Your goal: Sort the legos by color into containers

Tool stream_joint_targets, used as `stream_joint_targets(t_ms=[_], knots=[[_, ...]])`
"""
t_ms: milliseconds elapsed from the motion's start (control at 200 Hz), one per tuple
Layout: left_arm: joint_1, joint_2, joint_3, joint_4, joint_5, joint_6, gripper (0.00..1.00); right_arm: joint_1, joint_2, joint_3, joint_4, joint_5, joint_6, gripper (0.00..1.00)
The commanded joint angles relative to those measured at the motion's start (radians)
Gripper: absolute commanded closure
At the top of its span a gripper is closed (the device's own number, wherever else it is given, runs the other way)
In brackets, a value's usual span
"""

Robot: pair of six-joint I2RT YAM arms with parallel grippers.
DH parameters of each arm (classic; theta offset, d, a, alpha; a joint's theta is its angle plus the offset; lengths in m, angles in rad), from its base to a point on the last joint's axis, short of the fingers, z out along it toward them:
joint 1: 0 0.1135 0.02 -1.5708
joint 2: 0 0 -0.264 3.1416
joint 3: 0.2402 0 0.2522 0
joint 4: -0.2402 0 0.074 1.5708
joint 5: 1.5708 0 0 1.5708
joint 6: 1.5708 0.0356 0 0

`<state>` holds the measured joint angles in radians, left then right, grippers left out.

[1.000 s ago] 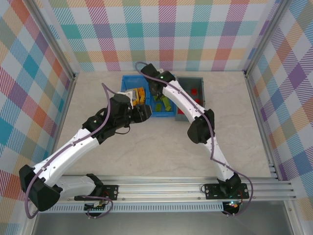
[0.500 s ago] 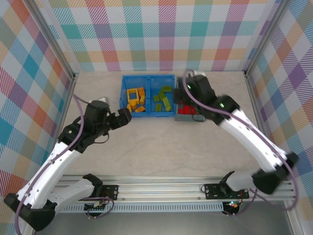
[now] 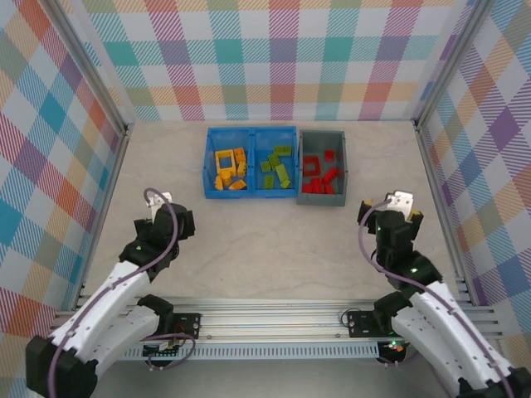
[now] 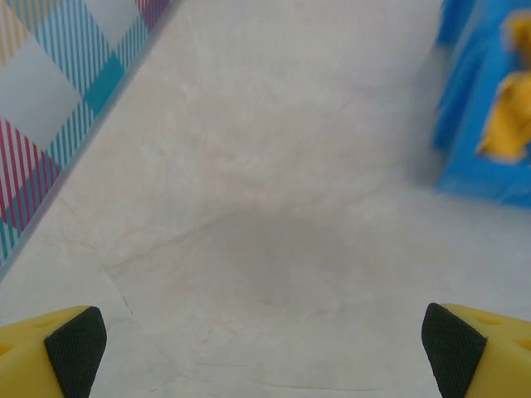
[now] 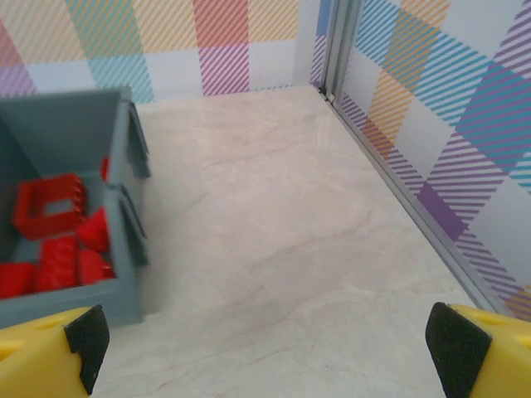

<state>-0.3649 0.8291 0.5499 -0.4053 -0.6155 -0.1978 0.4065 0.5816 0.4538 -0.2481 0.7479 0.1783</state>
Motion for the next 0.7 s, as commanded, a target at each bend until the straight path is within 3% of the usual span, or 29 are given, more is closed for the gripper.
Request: stream_joint_targets(t_ms=[0, 105, 190, 380, 445, 530, 590, 620, 695], knots=[[0.111, 0.068, -0.071, 0.367, 0.098, 0.129, 0.00, -0.108, 0.045, -0.176, 0.407, -0.151, -0.172, 0.00], [0.197, 0.220, -0.100, 0.528, 0.185, 0.120, 0.00, -0.239, 0.202, -0.216, 0.520, -0.282, -0.106, 0.00], [0.237, 0.344, -0.100, 0.659, 0.227, 0.149, 0.00, -0.284, 0.368, -0.241, 0.716, -0.356, -0.115, 0.00], [0.310, 0.556, -0.069, 0.882, 0.277, 0.166, 0.00, -0.305, 0.690, -0.149, 1.003, -0.504, -0.141, 0.00], [0.331, 0.601, -0.052, 0.923, 0.297, 0.112, 0.00, -0.308, 0.765, -0.115, 1.046, -0.528, -0.178, 0.00], [0.332, 0.657, -0.045, 0.979, 0.322, 0.094, 0.00, -0.340, 0.853, -0.102, 1.097, -0.583, -0.168, 0.00], [0.308, 0.663, -0.064, 1.015, 0.327, 0.129, 0.00, -0.346, 0.927, -0.141, 1.232, -0.608, -0.168, 0.00], [0.291, 0.671, -0.098, 1.094, 0.327, 0.153, 0.00, -0.345, 0.950, -0.156, 1.295, -0.627, -0.181, 0.00], [0.249, 0.736, -0.205, 1.356, 0.327, 0.213, 0.00, -0.345, 0.927, -0.160, 1.267, -0.646, -0.189, 0.00]])
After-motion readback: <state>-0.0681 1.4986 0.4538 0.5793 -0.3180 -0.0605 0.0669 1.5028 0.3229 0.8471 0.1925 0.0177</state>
